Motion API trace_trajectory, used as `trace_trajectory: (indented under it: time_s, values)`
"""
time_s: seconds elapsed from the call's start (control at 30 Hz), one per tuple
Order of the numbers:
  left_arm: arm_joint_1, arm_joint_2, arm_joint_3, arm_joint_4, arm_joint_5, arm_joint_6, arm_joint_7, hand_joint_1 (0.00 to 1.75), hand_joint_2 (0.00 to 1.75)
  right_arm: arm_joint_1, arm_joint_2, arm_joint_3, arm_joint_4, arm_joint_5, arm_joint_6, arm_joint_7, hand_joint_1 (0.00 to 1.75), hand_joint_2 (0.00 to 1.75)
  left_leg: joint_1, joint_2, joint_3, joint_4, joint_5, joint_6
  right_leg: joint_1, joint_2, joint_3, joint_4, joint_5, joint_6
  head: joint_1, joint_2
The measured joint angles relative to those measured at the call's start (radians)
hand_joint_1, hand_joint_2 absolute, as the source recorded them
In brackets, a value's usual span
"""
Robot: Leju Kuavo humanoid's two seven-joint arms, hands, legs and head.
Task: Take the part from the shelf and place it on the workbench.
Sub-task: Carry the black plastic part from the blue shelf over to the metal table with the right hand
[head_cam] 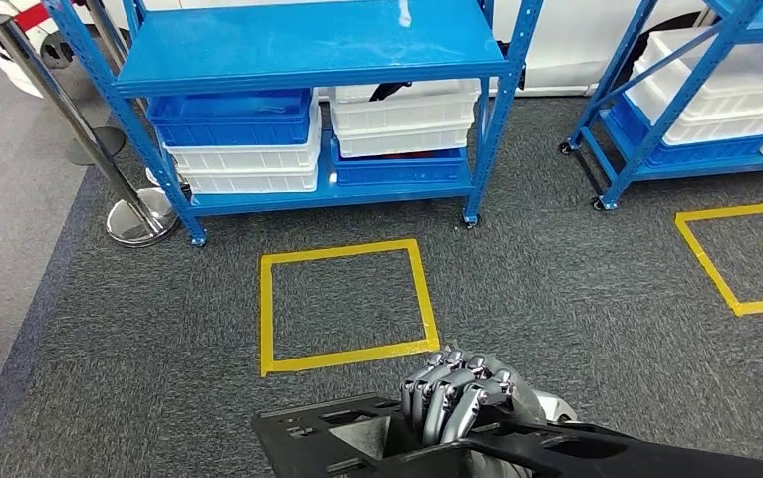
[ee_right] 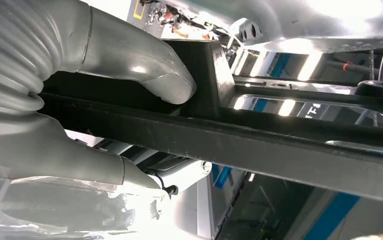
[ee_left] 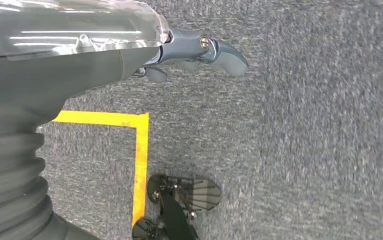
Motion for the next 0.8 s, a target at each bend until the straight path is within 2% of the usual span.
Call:
trace_trajectory:
  time_s: [0.03, 0.1, 0.13, 0.17, 0.2, 0.23, 0.27, 0.33, 0.37, 0.4, 0.47, 0.5, 0.53, 0.57, 0.63, 0.67, 0.7, 0.73, 0.77, 0.8]
  values:
    - [0.001, 0.0, 0.0, 0.0, 0.0, 0.002, -0.001, 0.0, 1.75, 0.001, 0.003, 0.0, 0.0, 0.004, 0.002, 0.0, 1.75, 1.75, 0.001, -0.018, -0.009, 0.021, -0.021, -0.005, -0.004, 0.009, -0.006, -0.004, 0.01, -0.007, -0.001, 0.0]
    - [0.004, 0.0, 0.0, 0.0, 0.001, 0.005, -0.002, 0.0, 1.75, 0.001, 0.01, 0.0, 0.001, 0.013, 0.005, 0.0, 1.75, 1.75, 0.004, -0.062, -0.047, 0.124, -0.097, -0.011, -0.006, 0.027, -0.022, -0.007, 0.025, -0.016, -0.002, 0.0]
    - [0.006, -0.001, 0.0, 0.0, 0.002, 0.006, -0.003, 0.0, 1.75, 0.001, 0.013, 0.0, 0.002, 0.017, 0.005, 0.0, 1.75, 1.75, 0.004, -0.073, -0.07, 0.192, -0.135, -0.012, -0.005, 0.038, -0.031, -0.006, 0.031, -0.017, -0.003, 0.0]
    - [0.008, -0.001, 0.0, 0.0, 0.003, 0.008, -0.003, 0.0, 1.75, 0.001, 0.015, 0.001, 0.004, 0.02, 0.006, 0.0, 1.75, 1.75, 0.004, -0.077, -0.086, 0.247, -0.16, -0.013, -0.003, 0.05, -0.04, -0.003, 0.036, -0.018, -0.003, 0.0]
    - [0.009, -0.001, 0.0, 0.0, 0.003, 0.01, -0.003, 0.0, 1.75, 0.001, 0.016, 0.001, 0.006, 0.022, 0.006, 0.001, 1.75, 1.75, 0.004, -0.079, -0.087, 0.269, -0.165, -0.013, -0.003, 0.062, -0.049, 0.001, 0.041, -0.017, -0.003, 0.0]
    - [0.009, -0.001, 0.0, 0.0, 0.004, 0.012, -0.003, 0.0, 1.75, 0.001, 0.018, 0.001, 0.007, 0.024, 0.006, 0.001, 1.75, 1.75, 0.005, -0.08, -0.069, 0.252, -0.152, -0.011, -0.002, 0.073, -0.056, 0.006, 0.044, -0.015, -0.003, 0.0]
    - [0.008, -0.001, 0.0, 0.0, 0.004, 0.014, -0.004, 0.0, 1.75, 0.001, 0.02, 0.001, 0.009, 0.026, 0.006, 0.001, 1.75, 1.75, 0.005, -0.086, -0.032, 0.195, -0.124, -0.009, -0.002, 0.085, -0.062, 0.011, 0.046, -0.013, -0.003, 0.0]
    - [0.007, 0.0, 0.0, 0.0, 0.003, 0.014, -0.005, 0.0, 1.75, -0.002, 0.024, 0.001, 0.011, 0.031, 0.006, 0.001, 1.75, 1.75, 0.007, -0.119, 0.045, 0.057, -0.082, -0.003, -0.002, 0.104, -0.073, 0.024, 0.049, -0.008, -0.003, 0.0]
    - [0.007, -0.001, 0.0, 0.0, 0.003, 0.014, -0.005, 0.0, 1.75, -0.004, 0.025, 0.001, 0.013, 0.034, 0.006, 0.001, 1.75, 1.75, 0.007, -0.135, 0.068, 0.012, -0.073, 0.001, -0.001, 0.113, -0.079, 0.028, 0.052, -0.004, -0.003, 0.0]
    - [0.006, -0.001, 0.0, 0.0, 0.002, 0.014, -0.006, 0.0, 1.75, -0.008, 0.026, 0.001, 0.015, 0.036, 0.007, 0.002, 1.75, 1.75, 0.006, -0.144, 0.074, -0.005, -0.073, 0.005, -0.002, 0.121, -0.085, 0.03, 0.056, 0.003, -0.002, 0.0]
    - [0.005, -0.002, 0.0, 0.0, 0.001, 0.013, -0.005, 0.0, 1.75, -0.013, 0.027, 0.002, 0.02, 0.041, 0.009, 0.002, 1.75, 1.75, 0.005, -0.134, 0.074, -0.009, -0.066, 0.015, -0.003, 0.138, -0.092, 0.028, 0.067, 0.018, -0.002, 0.0]
    - [0.004, -0.003, 0.0, 0.001, 0.001, 0.013, -0.005, 0.0, 1.75, -0.015, 0.027, 0.002, 0.022, 0.042, 0.01, 0.002, 1.75, 1.75, 0.006, -0.124, 0.074, -0.013, -0.059, 0.021, -0.003, 0.135, -0.095, 0.029, 0.066, 0.025, -0.002, 0.0]
    - [0.003, -0.004, 0.0, 0.001, 0.001, 0.013, -0.005, 0.0, 1.75, -0.017, 0.027, 0.003, 0.024, 0.043, 0.01, 0.002, 1.75, 1.75, 0.009, -0.114, 0.072, -0.017, -0.053, 0.026, -0.002, 0.121, -0.102, 0.041, 0.055, 0.031, -0.001, 0.0]
    - [0.002, -0.006, 0.0, 0.001, 0.001, 0.012, -0.005, 0.0, 1.75, -0.02, 0.027, 0.003, 0.026, 0.044, 0.01, 0.002, 1.75, 1.75, 0.011, -0.102, 0.069, -0.021, -0.047, 0.032, -0.002, 0.1, -0.117, 0.074, 0.031, 0.036, 0.002, 0.0]
    - [0.004, -0.006, 0.0, 0.001, 0.001, 0.012, -0.006, 0.0, 1.75, -0.026, 0.026, 0.005, 0.031, 0.045, 0.01, 0.002, 1.75, 1.75, 0.011, -0.078, 0.062, -0.021, -0.042, 0.037, -0.004, 0.057, -0.166, 0.191, -0.041, 0.046, 0.008, 0.0]
    - [0.006, -0.006, 0.0, 0.001, 0.001, 0.012, -0.006, 0.0, 1.75, -0.027, 0.026, 0.006, 0.034, 0.045, 0.01, 0.002, 1.75, 1.75, 0.01, -0.065, 0.058, -0.02, -0.041, 0.037, -0.007, 0.048, -0.19, 0.253, -0.069, 0.051, 0.009, 0.0]
    - [0.008, -0.006, 0.0, 0.001, 0.001, 0.012, -0.005, 0.0, 1.75, -0.028, 0.026, 0.006, 0.037, 0.045, 0.01, 0.002, 1.75, 1.75, 0.01, -0.052, 0.055, -0.019, -0.04, 0.037, -0.009, 0.044, -0.201, 0.291, -0.081, 0.054, 0.009, 0.0]
    - [0.009, -0.006, 0.0, 0.001, 0.001, 0.012, -0.005, 0.0, 1.75, -0.028, 0.026, 0.007, 0.04, 0.045, 0.01, 0.002, 1.75, 1.75, 0.01, -0.039, 0.052, -0.018, -0.039, 0.037, -0.011, 0.04, -0.194, 0.292, -0.074, 0.056, 0.009, 0.0]
    - [0.008, -0.007, 0.0, 0.001, 0.001, 0.012, -0.005, 0.0, 1.75, -0.028, 0.026, 0.007, 0.043, 0.046, 0.01, 0.002, 1.75, 1.75, 0.01, -0.028, 0.051, -0.017, -0.039, 0.036, -0.012, 0.034, -0.166, 0.253, -0.05, 0.056, 0.009, 0.0]
    - [0.007, -0.008, 0.0, 0.001, 0.001, 0.011, -0.005, 0.0, 1.75, -0.03, 0.026, 0.008, 0.044, 0.047, 0.01, 0.002, 1.75, 1.75, 0.01, -0.018, 0.052, -0.017, -0.04, 0.035, -0.011, 0.021, -0.124, 0.186, -0.02, 0.053, 0.009, 0.0]
